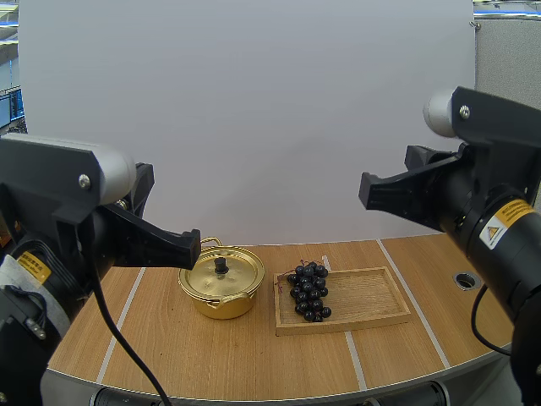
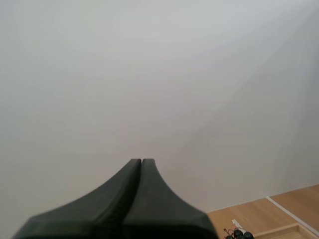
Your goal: Open the pot, put the pineapple inside, and close it
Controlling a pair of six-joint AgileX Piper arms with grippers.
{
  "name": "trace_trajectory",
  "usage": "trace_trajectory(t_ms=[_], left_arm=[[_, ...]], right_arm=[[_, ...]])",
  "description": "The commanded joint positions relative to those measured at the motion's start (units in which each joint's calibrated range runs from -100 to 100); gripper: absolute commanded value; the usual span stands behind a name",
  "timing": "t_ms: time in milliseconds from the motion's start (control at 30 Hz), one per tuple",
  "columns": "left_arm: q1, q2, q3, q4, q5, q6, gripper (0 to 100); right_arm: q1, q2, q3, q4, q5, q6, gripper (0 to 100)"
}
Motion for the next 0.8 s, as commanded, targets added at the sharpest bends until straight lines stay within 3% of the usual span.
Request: trace_trajectory(t_ms=[0,267,600,767], left_arm=[[-0.03,-0.32,4.97,0.60,-9.02,-4.35,0],[-0.03,-0.32,14.80,6.23,-20.02,-0.57,0],[-0.03,-0.32,32.30,6.59,-39.99,-0.57,0],[-0.03,-0.32,38.85,6.59,-43.69,-0.57,0]], right_arm=[[-0.23,-0.41,8.75,0.50,-10.71,-0.16,0],[-0.23,-0.41,22.68,0.50,-30.02,-0.39,0],[-0.23,-0.41,36.02,0.50,-36.38,-0.39,0],[-0.23,-0.41,41.21,0.50,-36.38,-0.39,0]])
